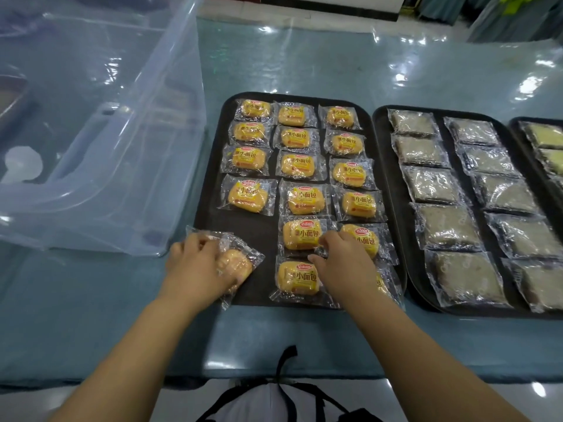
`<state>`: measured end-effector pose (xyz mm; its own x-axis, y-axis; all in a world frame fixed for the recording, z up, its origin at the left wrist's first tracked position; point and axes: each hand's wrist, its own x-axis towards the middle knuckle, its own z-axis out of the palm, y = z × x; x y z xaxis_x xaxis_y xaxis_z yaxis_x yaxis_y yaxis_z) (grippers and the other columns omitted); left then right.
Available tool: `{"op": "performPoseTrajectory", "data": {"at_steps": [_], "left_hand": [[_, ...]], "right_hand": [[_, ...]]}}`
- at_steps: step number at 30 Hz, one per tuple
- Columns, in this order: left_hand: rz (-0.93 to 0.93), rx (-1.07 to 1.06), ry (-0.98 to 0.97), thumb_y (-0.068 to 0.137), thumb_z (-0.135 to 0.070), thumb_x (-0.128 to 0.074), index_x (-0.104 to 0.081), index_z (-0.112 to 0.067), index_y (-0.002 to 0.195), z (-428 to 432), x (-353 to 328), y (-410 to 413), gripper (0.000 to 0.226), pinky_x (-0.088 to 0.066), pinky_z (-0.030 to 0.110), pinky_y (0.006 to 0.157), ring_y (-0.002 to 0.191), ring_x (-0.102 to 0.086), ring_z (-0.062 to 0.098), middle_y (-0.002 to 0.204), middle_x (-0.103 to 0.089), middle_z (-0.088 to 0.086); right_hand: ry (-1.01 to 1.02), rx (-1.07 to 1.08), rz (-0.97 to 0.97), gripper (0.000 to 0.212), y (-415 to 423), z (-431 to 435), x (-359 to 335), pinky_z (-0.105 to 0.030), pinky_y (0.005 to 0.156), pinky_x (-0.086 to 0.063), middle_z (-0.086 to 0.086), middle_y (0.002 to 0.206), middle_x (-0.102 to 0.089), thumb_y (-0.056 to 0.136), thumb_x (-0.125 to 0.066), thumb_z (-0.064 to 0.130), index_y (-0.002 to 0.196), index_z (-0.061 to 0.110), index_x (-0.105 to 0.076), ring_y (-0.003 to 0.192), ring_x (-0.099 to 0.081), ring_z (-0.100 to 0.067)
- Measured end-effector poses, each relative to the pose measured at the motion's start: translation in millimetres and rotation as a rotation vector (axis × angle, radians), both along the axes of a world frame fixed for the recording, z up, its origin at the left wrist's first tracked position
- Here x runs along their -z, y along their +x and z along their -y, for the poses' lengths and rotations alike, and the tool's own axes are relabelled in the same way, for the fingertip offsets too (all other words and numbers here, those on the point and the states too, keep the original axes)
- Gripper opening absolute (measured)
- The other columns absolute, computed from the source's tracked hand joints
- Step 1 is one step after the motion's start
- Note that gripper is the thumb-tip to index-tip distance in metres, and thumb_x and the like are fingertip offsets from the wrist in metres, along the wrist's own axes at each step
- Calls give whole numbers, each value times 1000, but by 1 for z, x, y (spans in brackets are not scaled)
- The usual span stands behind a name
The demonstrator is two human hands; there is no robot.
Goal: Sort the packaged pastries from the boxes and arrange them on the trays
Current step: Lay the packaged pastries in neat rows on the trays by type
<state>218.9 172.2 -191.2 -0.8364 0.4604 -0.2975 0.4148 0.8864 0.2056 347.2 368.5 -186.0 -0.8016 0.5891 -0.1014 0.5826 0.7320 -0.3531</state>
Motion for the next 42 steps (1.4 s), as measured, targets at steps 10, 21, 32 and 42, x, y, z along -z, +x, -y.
{"op": "performPoseTrajectory", "data": {"at_steps": [10, 21, 32, 42], "left_hand": [[137, -128, 339, 71, -30, -79, -49, -18, 131, -1, -12, -6, 69, -43, 29, 90, 109, -53, 21, 127, -48, 3], [719, -382, 791, 90, -50, -48, -67, -25, 98, -11, -38, -12, 33, -47, 28, 63, 72, -66, 18, 87, -70, -1], [513, -399, 756, 97, -35, -45, -63, 6, 87, -16, -29, -15, 46, -43, 30, 63, 65, -55, 25, 78, -66, 23], [330, -236, 741, 93, -35, -52, -69, -15, 73, -14, -28, -15, 34, -42, 25, 56, 53, -56, 2, 61, -65, -2]], "right_hand": [[-187, -231, -40, 36, -24, 17, -8, -30, 86, -47, 3, 112, -56, 85, -67, 33, 118, 21, -57, 103, -52, -16], [-425, -285, -65, 13, -43, 18, -28, -29, 77, -46, 7, 98, -62, 94, -55, 28, 104, 24, -61, 88, -56, -11], [-912, 72, -172, 9, -46, 10, -41, -36, 71, -60, -10, 93, -69, 84, -70, 19, 89, 25, -65, 79, -70, -24], [-790, -128, 33, 35, -44, 0, -40, -39, 87, -55, 5, 99, -66, 78, -75, 15, 108, 25, -61, 95, -64, -13]]}}
